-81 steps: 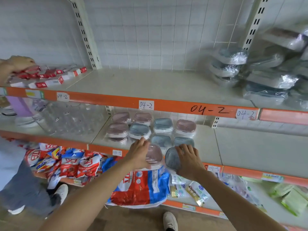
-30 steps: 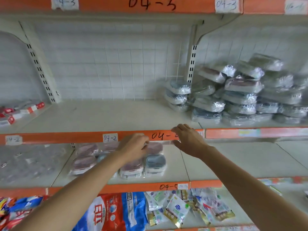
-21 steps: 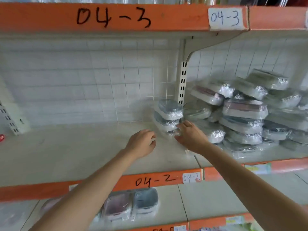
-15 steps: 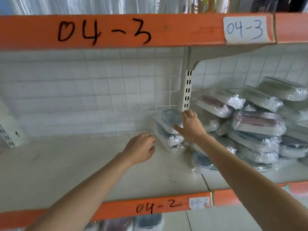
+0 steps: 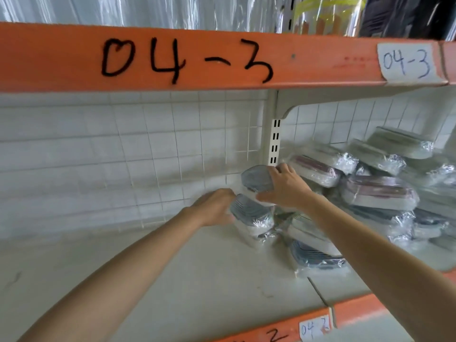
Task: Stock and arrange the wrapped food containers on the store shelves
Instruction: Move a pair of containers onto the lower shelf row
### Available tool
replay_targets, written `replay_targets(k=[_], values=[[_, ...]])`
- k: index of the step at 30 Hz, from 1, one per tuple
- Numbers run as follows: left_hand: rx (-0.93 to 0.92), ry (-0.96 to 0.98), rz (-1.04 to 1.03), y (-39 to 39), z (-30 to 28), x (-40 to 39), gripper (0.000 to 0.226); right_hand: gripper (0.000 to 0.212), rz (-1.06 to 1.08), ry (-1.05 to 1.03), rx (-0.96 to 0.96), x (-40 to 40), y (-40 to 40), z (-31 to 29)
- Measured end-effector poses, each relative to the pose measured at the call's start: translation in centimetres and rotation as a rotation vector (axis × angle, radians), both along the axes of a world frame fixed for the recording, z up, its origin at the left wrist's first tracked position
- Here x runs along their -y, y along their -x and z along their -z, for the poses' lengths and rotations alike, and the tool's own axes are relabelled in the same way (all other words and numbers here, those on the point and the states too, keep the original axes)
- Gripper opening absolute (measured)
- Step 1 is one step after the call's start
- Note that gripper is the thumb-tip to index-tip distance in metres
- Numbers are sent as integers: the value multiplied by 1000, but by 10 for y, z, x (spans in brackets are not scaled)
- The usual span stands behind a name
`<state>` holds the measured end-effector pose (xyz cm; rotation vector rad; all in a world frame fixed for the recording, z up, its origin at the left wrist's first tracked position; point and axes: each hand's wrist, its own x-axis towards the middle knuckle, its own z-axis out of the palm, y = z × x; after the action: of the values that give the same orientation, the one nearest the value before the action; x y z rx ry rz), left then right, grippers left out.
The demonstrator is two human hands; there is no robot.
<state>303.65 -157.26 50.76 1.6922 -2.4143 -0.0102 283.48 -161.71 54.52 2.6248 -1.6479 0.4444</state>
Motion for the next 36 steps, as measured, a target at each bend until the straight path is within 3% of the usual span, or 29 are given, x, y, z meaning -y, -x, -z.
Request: replay_targets(k=[3,7,12,18,20,28,36], values=[[83,-46,64,13,15,16,62,85,-14,40,-14,-8,15,-11],[213,77,53,23,35,25,71,87,3,70,-20,-17,27,-21],[178,263,48,17,36,9,31,90,-18,73,-29,-17,11,-25],[179,223,90,-14,30,-26,20,84,-46,112,-31,-11,-20,-21],[198,162,74,-19,32,-30,27,82,-57,157,-33,-13,-20,-21],[261,28,60,16,41,6,100,88,-15,269,-36,-32,27,-30],[287,175,54,40,47,19,82,89,-2,247,-40,-43,55,-29]])
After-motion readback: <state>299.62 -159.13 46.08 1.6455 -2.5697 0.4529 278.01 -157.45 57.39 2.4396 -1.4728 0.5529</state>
